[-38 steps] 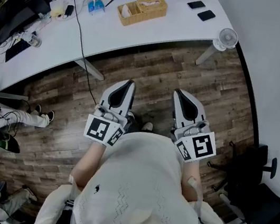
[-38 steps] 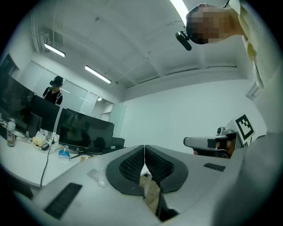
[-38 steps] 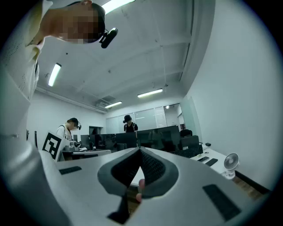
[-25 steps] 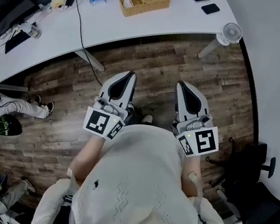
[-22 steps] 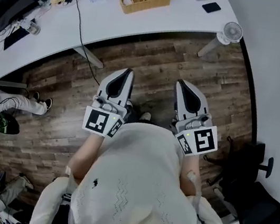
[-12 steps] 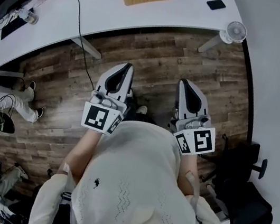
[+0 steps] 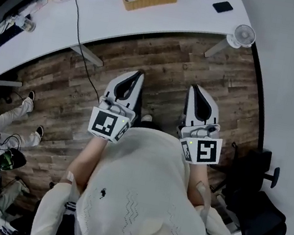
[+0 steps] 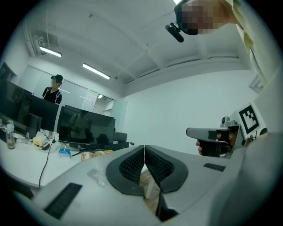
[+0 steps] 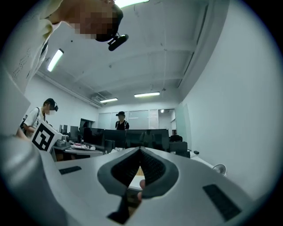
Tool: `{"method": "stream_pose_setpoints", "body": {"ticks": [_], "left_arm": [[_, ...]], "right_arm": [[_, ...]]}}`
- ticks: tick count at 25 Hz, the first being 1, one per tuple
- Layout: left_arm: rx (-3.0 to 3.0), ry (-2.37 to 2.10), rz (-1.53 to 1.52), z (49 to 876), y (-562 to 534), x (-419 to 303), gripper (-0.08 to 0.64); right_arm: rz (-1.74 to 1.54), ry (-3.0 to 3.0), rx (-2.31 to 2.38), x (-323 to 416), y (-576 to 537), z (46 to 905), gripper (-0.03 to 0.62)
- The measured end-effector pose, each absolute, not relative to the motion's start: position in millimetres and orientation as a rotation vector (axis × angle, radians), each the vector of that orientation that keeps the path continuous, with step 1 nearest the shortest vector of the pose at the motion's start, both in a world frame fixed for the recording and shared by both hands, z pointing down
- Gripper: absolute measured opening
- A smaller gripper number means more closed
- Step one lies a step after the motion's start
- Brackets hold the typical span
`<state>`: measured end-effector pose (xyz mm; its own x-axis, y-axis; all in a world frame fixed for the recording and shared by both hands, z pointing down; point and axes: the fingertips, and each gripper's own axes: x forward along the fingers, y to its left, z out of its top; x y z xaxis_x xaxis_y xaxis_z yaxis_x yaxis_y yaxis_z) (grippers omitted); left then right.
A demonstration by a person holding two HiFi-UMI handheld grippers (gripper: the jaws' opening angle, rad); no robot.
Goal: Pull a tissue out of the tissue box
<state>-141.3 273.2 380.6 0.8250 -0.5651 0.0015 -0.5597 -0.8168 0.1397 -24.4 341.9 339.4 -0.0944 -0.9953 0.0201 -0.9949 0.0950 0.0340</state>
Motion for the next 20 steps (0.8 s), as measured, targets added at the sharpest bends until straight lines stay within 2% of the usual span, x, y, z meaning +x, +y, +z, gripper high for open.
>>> {"method": "stream_pose_setpoints", "body": {"ticks": [20], "left_arm": [[2.812, -0.867, -0.025, 406, 147, -83, 0.014]], "right_arm": [[0.183, -2.285, 2.122, 38, 229, 372, 0.002]]}}
